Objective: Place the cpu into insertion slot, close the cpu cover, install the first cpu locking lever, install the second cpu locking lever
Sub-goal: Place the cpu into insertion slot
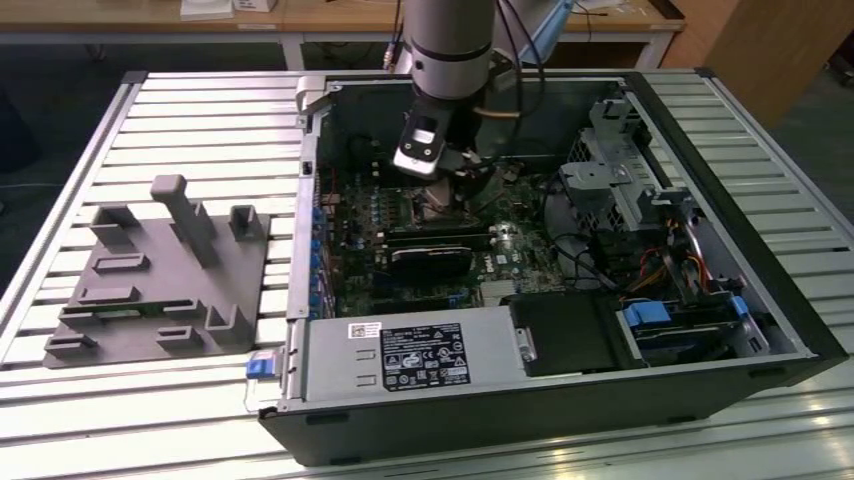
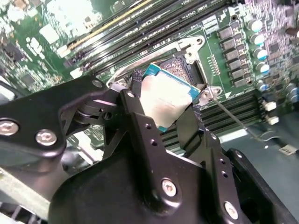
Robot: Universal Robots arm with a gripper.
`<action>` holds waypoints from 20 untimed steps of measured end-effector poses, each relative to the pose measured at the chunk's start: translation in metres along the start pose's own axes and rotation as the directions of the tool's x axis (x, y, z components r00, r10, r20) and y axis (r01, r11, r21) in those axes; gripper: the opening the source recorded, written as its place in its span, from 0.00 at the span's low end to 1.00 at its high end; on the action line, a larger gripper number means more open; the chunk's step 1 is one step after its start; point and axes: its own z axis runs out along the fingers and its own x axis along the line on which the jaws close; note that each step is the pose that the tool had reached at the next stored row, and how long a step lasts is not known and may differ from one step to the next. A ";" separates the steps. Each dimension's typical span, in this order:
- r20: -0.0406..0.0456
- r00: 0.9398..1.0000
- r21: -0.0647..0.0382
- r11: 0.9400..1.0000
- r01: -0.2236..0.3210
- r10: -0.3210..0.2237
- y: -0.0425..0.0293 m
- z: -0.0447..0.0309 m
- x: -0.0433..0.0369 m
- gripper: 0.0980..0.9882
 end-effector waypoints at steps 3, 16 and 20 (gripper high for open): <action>0.004 0.998 -0.001 0.998 -0.055 0.055 -0.0001 0.0009 0.0000 0.50; 0.022 0.960 -0.007 0.960 -0.279 0.279 -0.0003 0.0032 0.0000 0.50; 0.026 0.941 -0.009 0.942 -0.337 0.337 -0.0002 0.0038 0.0002 0.50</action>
